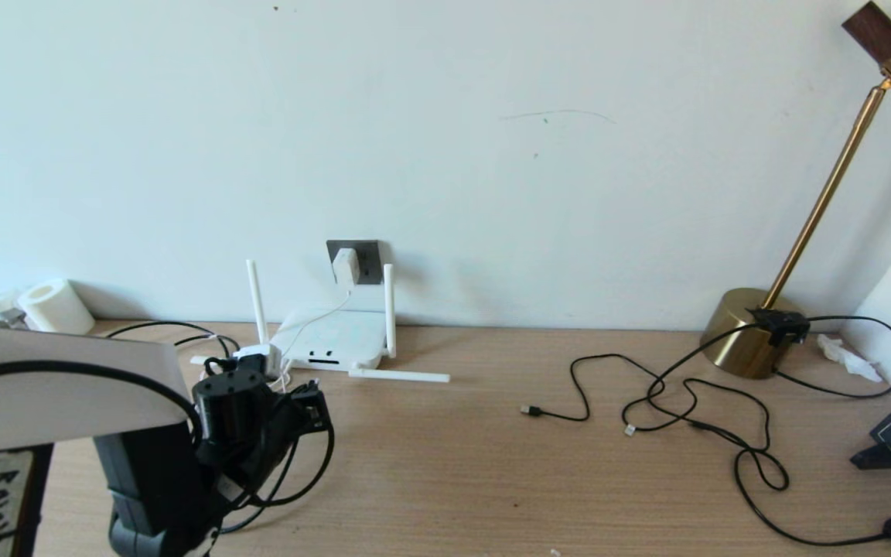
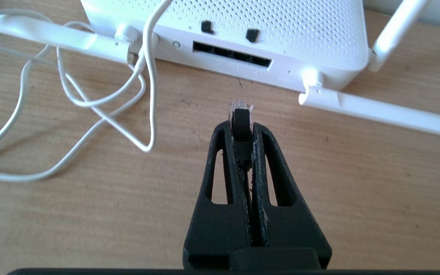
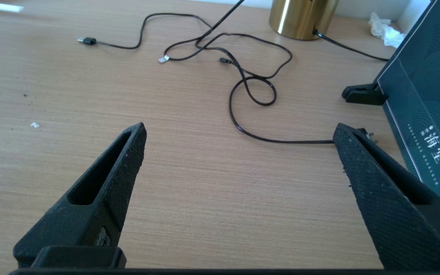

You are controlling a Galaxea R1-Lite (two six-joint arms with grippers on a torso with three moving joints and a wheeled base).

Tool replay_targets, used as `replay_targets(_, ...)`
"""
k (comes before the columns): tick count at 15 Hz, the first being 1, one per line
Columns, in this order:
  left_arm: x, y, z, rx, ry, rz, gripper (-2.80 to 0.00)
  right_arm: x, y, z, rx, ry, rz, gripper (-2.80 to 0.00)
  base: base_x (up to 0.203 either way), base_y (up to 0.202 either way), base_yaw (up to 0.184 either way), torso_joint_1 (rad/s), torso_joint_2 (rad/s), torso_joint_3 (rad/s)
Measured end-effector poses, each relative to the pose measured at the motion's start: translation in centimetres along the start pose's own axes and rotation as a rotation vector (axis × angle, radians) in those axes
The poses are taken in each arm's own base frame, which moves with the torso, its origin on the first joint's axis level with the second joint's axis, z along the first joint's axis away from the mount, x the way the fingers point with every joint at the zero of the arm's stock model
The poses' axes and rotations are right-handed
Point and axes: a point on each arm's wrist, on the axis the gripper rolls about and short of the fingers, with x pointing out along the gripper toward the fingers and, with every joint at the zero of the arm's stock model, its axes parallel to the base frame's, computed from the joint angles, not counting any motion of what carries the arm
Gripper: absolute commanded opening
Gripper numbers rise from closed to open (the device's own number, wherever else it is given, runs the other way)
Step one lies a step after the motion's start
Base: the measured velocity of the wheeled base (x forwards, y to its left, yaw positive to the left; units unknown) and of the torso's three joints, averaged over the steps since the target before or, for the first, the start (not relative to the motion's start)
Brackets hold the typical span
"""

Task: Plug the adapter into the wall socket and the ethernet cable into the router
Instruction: Align cable and router interface

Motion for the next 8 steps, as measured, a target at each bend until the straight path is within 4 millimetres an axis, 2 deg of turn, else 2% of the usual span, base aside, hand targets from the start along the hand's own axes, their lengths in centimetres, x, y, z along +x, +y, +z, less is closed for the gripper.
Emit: replay_targets(8,1.25,-0.17,-0.61,-0.004,-0.001,-0.006,-2.8,-0.03,0.0,0.08,0.0,-0.004,0.0,0.0,0.0,0.0,0.0,0.0,0.0,0.0)
